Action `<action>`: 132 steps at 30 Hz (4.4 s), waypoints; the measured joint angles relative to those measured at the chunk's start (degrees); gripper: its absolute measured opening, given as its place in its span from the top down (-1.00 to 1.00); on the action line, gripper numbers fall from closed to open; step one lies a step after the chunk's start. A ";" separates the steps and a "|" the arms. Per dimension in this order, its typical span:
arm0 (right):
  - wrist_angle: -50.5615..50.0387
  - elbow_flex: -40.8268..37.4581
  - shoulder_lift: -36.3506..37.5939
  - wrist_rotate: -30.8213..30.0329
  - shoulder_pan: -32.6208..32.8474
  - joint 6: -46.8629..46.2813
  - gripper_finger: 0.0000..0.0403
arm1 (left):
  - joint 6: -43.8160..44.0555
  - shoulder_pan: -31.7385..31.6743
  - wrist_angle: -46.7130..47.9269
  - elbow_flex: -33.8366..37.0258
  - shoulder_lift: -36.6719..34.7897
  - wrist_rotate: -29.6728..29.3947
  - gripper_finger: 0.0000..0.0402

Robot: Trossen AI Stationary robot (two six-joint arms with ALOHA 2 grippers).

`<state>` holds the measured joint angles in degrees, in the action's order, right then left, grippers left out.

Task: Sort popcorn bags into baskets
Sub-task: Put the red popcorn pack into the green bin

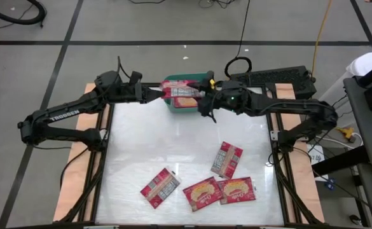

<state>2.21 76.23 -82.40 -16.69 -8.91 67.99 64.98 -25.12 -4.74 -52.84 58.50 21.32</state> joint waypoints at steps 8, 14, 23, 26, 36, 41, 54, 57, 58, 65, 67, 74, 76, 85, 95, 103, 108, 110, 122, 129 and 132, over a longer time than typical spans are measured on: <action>-4.08 -0.04 -0.14 -2.22 0.38 -6.69 0.82 | 0.28 -0.13 -0.09 0.00 0.00 0.09 0.92; -4.32 -0.04 -0.14 -7.21 0.92 -9.51 0.91 | -0.16 -1.25 -0.43 0.00 -0.02 -0.92 0.54; -7.23 -0.04 0.26 -7.28 0.67 -32.81 0.97 | -9.99 -7.98 -2.63 -0.02 -2.77 -5.01 -0.03; -8.39 -0.04 0.74 -6.89 0.30 -43.20 0.96 | -12.53 -10.54 -2.47 -0.02 -3.37 -5.35 -0.14; -7.33 -0.11 3.20 2.71 -3.94 -69.66 0.95 | -17.37 -13.39 7.35 -0.02 -3.34 -4.99 -0.24; -1.86 -0.07 3.94 3.65 -6.55 -80.25 0.95 | -19.49 -12.57 7.57 -0.02 -3.34 -4.38 -0.25; 29.96 -3.69 3.49 6.51 -12.10 -95.17 0.95 | -25.99 -5.87 -11.87 -0.02 -1.38 -14.90 -0.25; 39.84 -8.15 3.49 6.50 -12.13 -98.64 0.95 | -27.33 -3.91 -20.19 -0.03 0.94 -16.82 -0.25; 43.69 -9.87 3.49 6.49 -12.13 -99.79 0.95 | -27.79 -3.35 -22.43 -0.04 1.81 -17.14 -0.25; 67.17 -21.14 3.44 6.36 -12.13 -103.82 0.95 | -27.75 -0.25 -34.04 -0.04 8.68 -19.11 -0.25; 71.65 -23.34 3.44 6.27 -12.13 -104.38 0.95 | -28.08 0.76 -36.74 -0.04 10.56 -20.00 -0.25; 74.92 -26.32 3.42 6.20 -12.02 -106.34 0.95 | -31.76 3.55 -41.96 -2.63 16.42 -21.06 -0.31; 74.86 -26.32 3.42 6.23 -12.00 -106.34 0.95 | -33.31 4.29 -41.74 -5.03 18.06 -21.13 -0.37; 74.99 -26.32 3.42 8.09 -11.67 -106.27 0.95 | -34.46 5.24 -29.12 -17.56 26.24 -19.18 -0.57; 73.68 -26.32 3.42 9.51 -9.34 -104.68 0.95 | -30.98 5.78 -29.24 -23.22 33.25 -14.46 -0.34; 70.35 -26.32 3.46 9.53 -8.92 -104.51 0.95 | -33.58 6.52 -29.56 -23.26 34.12 -10.88 0.05; 69.30 -26.29 3.51 9.72 -8.90 -103.19 0.95 | -34.62 6.62 -29.98 -23.26 34.01 -10.88 0.59; 69.15 -26.27 3.51 9.78 -8.90 -102.79 0.95 | -33.68 6.39 -29.62 -23.26 33.92 -10.88 0.80; 68.29 -26.25 3.53 12.72 -8.94 -101.43 0.76 | -33.06 5.60 -26.78 -23.23 31.77 -7.44 0.90; 62.62 -26.25 3.55 12.52 -8.96 -103.08 0.38 | -35.08 2.08 -14.43 -23.23 26.86 -2.14 0.87; 56.27 -26.25 5.11 12.51 -8.96 -103.14 0.24 | -37.14 -0.34 -6.72 -23.23 23.84 1.59 0.87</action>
<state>58.47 49.98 -77.29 -4.18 -17.87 -35.15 27.84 -25.46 -11.46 -76.07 82.34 22.91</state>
